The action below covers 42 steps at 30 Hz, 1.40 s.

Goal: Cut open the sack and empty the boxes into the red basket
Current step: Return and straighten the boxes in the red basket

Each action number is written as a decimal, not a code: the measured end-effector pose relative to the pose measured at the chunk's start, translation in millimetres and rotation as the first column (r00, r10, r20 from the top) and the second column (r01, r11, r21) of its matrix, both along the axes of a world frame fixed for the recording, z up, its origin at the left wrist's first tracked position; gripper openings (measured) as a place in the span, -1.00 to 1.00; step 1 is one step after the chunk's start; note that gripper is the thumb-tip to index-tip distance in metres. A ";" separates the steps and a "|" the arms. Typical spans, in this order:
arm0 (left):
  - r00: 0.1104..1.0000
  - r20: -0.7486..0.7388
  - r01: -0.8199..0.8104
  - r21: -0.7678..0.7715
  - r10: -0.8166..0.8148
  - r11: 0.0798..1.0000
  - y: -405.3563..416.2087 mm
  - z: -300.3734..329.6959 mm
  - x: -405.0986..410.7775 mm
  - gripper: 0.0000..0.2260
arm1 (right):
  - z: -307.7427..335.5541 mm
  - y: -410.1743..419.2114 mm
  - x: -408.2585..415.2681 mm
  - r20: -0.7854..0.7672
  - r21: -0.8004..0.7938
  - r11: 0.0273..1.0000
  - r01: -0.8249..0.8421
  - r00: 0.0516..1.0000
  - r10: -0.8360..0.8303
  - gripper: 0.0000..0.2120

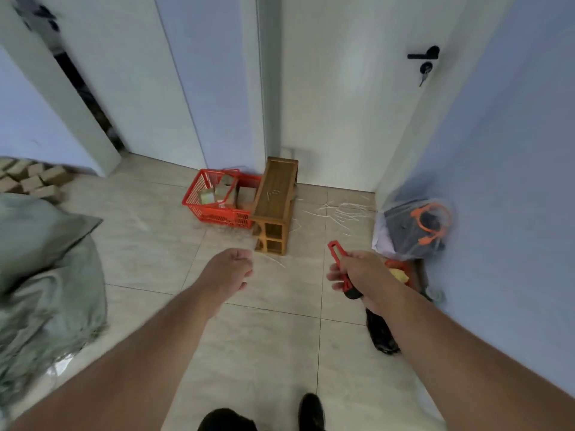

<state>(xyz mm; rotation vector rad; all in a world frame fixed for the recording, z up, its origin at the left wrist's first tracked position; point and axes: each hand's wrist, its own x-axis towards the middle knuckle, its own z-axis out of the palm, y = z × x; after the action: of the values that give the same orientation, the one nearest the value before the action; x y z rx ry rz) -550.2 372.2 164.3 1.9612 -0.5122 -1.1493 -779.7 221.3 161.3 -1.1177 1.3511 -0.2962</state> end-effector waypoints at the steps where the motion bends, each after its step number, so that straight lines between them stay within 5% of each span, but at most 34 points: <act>1: 1.000 0.003 -0.017 0.006 0.017 1.000 -1.1 -0.4 7.2 -0.66 | -4.0 -5.4 9.3 0.006 0.014 1.000 -0.009 1.000 0.009 -0.80; 22: 1.000 0.012 0.008 -0.005 -0.008 1.000 -103.3 1.8 177.9 -0.71 | -21.6 -86.2 191.1 0.088 0.113 0.992 0.050 0.994 -0.060 -0.83; 27: 1.000 0.004 0.008 -0.014 -0.008 1.000 -128.8 7.0 207.3 -0.77 | -29.7 -109.0 228.4 0.105 0.140 0.989 0.038 0.993 -0.053 -0.59; 32: 1.000 0.001 0.000 -0.015 0.000 1.000 -151.2 9.1 262.4 -0.67 | -25.3 -126.6 280.7 0.101 0.137 0.989 0.052 0.993 -0.066 -0.59; 42: 0.987 0.026 0.161 -0.021 -0.160 0.987 -202.1 12.7 358.7 -0.63 | -21.9 -145.2 371.5 0.088 0.171 0.976 0.135 0.984 -0.152 -0.61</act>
<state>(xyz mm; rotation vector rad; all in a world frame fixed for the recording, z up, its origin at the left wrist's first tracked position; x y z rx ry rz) -191.5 170.1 177.0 1.9444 -0.7042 -1.2143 -408.2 76.1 139.4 -0.8582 1.3435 -0.3357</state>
